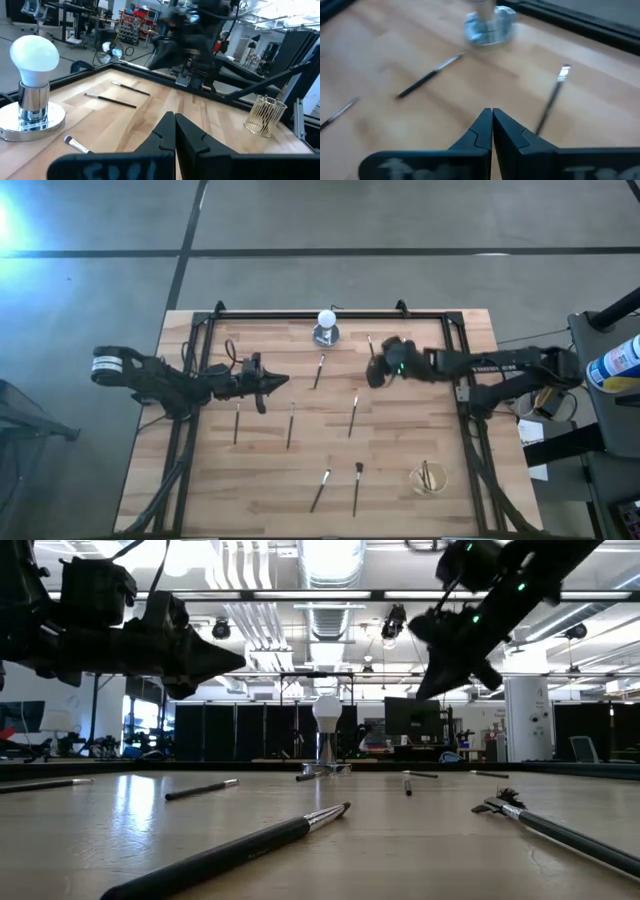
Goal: Pick & Place Makeup Supplies
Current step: Put the silver makeup brush into the gold makeup holder
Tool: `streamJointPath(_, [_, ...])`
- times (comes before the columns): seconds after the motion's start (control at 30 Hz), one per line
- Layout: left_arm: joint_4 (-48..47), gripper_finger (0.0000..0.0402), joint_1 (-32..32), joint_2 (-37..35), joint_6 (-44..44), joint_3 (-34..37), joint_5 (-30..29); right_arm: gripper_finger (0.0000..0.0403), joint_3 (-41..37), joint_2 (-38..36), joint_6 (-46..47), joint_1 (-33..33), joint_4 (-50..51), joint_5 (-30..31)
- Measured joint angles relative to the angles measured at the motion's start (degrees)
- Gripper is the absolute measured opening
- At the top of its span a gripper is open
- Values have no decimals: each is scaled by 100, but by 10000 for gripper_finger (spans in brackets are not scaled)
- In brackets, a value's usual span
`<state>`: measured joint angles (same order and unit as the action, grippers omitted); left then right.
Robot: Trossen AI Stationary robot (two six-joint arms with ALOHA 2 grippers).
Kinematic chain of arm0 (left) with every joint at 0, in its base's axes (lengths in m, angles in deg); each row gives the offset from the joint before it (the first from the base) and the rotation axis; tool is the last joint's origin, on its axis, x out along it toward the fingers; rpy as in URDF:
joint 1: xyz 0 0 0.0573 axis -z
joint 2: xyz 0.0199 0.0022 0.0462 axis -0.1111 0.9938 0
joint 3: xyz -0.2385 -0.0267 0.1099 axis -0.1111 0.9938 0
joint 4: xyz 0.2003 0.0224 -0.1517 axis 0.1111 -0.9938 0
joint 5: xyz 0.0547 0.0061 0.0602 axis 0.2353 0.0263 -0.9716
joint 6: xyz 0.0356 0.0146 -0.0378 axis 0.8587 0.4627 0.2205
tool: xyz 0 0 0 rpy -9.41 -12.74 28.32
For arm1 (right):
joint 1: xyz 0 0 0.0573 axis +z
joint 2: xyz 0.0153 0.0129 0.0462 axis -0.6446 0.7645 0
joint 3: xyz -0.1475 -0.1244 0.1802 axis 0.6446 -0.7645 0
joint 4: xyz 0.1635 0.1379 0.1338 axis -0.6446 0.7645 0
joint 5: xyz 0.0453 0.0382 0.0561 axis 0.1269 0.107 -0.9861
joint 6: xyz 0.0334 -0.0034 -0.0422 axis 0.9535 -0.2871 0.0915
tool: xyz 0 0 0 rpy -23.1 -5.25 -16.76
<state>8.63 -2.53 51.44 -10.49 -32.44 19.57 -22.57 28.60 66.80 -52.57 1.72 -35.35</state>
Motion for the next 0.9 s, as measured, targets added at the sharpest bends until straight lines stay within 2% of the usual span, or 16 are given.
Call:
streamJointPath(0.2, [-15, 0, 0, 4, 20, -2, 1, 45, 187, 684, -17, -1239, 2, -881])
streamJointPath(0.4, [-23, 0, 0, 7, -22, -4, 1, 89, 762, 1735, -170, -1982, 10, -991])
streamJointPath(0.63, [-43, 0, 0, 7, -17, -4, 1, 105, 1622, 2903, -318, -2349, 405, -1113])
streamJointPath(0.9, [-112, 0, 0, 9, -17, -3, 3, 92, 2446, 3713, -449, -2408, 790, -1072])
